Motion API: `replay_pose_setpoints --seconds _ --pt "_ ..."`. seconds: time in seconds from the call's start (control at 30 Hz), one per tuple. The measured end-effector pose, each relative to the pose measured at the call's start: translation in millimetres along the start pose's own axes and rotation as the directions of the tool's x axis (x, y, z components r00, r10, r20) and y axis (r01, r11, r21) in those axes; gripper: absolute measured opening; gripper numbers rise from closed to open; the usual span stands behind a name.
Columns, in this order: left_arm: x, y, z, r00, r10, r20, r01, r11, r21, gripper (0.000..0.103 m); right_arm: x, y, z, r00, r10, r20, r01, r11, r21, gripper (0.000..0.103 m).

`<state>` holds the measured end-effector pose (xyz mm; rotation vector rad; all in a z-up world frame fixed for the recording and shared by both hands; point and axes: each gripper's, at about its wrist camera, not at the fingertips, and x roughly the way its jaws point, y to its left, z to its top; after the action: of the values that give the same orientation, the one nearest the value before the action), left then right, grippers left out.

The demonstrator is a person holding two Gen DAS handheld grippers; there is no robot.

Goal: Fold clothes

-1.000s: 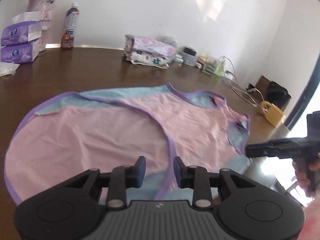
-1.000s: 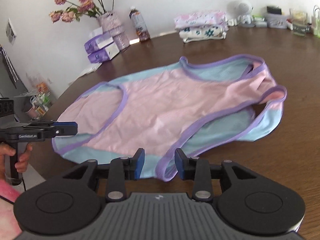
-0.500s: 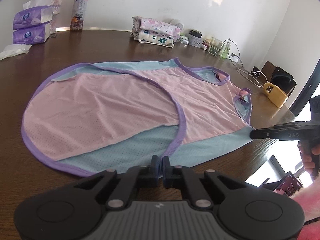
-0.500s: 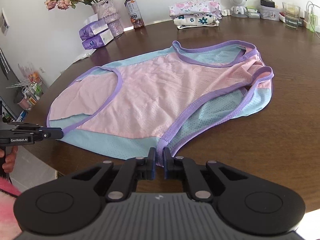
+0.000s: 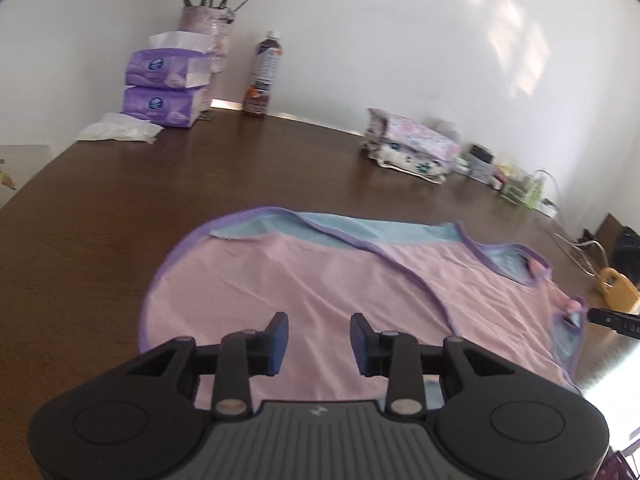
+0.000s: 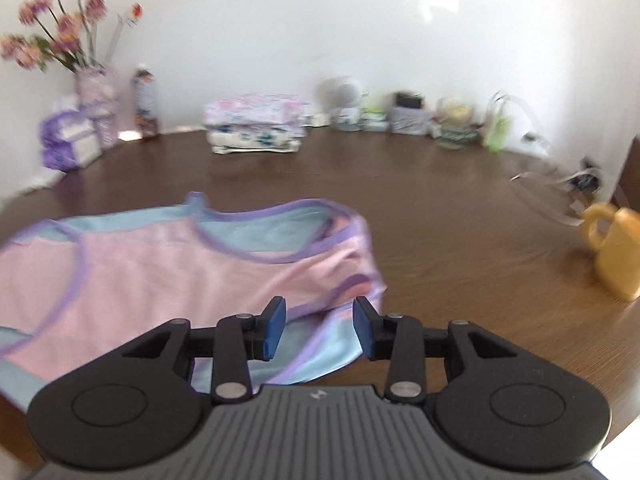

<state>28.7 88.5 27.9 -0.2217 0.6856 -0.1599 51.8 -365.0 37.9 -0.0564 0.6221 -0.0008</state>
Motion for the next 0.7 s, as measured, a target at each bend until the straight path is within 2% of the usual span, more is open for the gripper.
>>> replay_pose_setpoints --seconds 0.07,0.2,0.27,0.33,0.4,0.5,0.6,0.67,0.7 --pt "8.0 3.5 3.2 1.0 0.019 -0.01 -0.019 1.0 -0.006 0.038 13.2 -5.5 2.5 0.999 -0.049 -0.009 0.049 0.999 -0.017 0.037" --pt "23.1 6.8 2.7 0.998 0.048 -0.042 -0.048 0.999 -0.004 0.035 34.2 -13.3 2.5 0.998 -0.027 -0.051 0.028 1.0 0.003 0.037" --pt "26.9 5.2 0.9 0.997 0.07 -0.044 -0.069 0.997 0.016 0.033 44.4 -16.6 2.3 0.997 -0.015 -0.072 0.016 1.0 0.012 0.03" --pt "29.1 4.2 -0.3 0.995 0.091 -0.044 -0.09 0.996 0.03 0.026 51.8 -19.3 1.3 0.996 -0.001 -0.087 0.002 1.0 0.019 0.003" --pt "29.0 5.6 -0.8 0.994 0.102 -0.042 -0.101 0.995 0.025 0.024 45.9 -21.7 -1.3 0.997 0.012 -0.073 -0.01 1.0 0.022 0.003" --pt "28.1 10.4 -0.6 0.995 0.092 -0.039 -0.093 0.996 -0.01 0.023 36.2 -36.1 -6.6 0.998 -0.01 -0.059 0.014 0.998 0.057 0.003" --pt "27.4 13.0 -0.2 0.995 0.087 -0.037 -0.088 0.996 -0.026 0.021 37.4 -51.2 -11.5 0.996 0.002 -0.088 0.008 0.994 0.108 0.005" --pt "27.4 12.1 -0.1 0.995 0.088 -0.038 -0.089 0.996 -0.018 0.021 35.7 -56.1 -12.7 0.994 0.026 -0.102 -0.012 0.991 0.134 0.013" --pt "27.4 12.0 0.0 0.995 0.089 -0.038 -0.09 0.996 -0.017 0.021 31.8 -59.2 -11.6 0.995 0.045 -0.093 -0.03 0.988 0.154 0.021"
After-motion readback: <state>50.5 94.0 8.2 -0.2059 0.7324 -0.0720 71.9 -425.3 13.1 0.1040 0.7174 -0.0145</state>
